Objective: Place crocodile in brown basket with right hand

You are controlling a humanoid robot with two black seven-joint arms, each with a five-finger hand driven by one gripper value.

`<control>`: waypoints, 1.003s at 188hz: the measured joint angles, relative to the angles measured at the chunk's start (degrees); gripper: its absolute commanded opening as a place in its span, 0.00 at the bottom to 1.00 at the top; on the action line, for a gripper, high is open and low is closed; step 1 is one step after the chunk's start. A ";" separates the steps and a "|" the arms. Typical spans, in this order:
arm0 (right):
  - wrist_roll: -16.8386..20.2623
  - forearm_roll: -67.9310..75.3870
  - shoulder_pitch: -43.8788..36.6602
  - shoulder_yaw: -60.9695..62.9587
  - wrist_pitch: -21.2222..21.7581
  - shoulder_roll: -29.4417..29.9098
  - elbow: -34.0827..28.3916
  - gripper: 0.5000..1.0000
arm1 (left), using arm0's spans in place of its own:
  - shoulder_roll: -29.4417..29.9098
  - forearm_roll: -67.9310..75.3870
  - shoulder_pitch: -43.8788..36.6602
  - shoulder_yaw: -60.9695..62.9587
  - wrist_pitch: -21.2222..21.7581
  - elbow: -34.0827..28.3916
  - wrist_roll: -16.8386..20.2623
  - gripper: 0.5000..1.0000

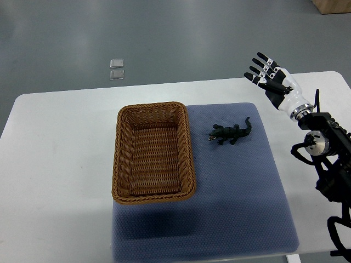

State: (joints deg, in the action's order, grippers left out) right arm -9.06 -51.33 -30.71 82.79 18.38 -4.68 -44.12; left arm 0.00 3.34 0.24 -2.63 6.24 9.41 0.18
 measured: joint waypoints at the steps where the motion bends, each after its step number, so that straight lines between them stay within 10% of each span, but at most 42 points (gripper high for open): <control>1: 0.00 0.00 0.00 0.00 0.00 0.00 0.00 0.86 | 0.00 0.00 -0.01 0.01 0.00 0.00 0.00 1.00; 188: 0.01 0.00 -0.29 -0.06 0.10 -0.19 0.09 0.86 | 0.00 0.00 -0.10 0.08 0.00 -0.01 -0.09 1.00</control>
State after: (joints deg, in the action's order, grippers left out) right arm -9.05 -51.33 -31.01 82.74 18.48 -4.87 -44.03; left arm 0.00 3.34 0.14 -2.55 6.24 9.41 0.08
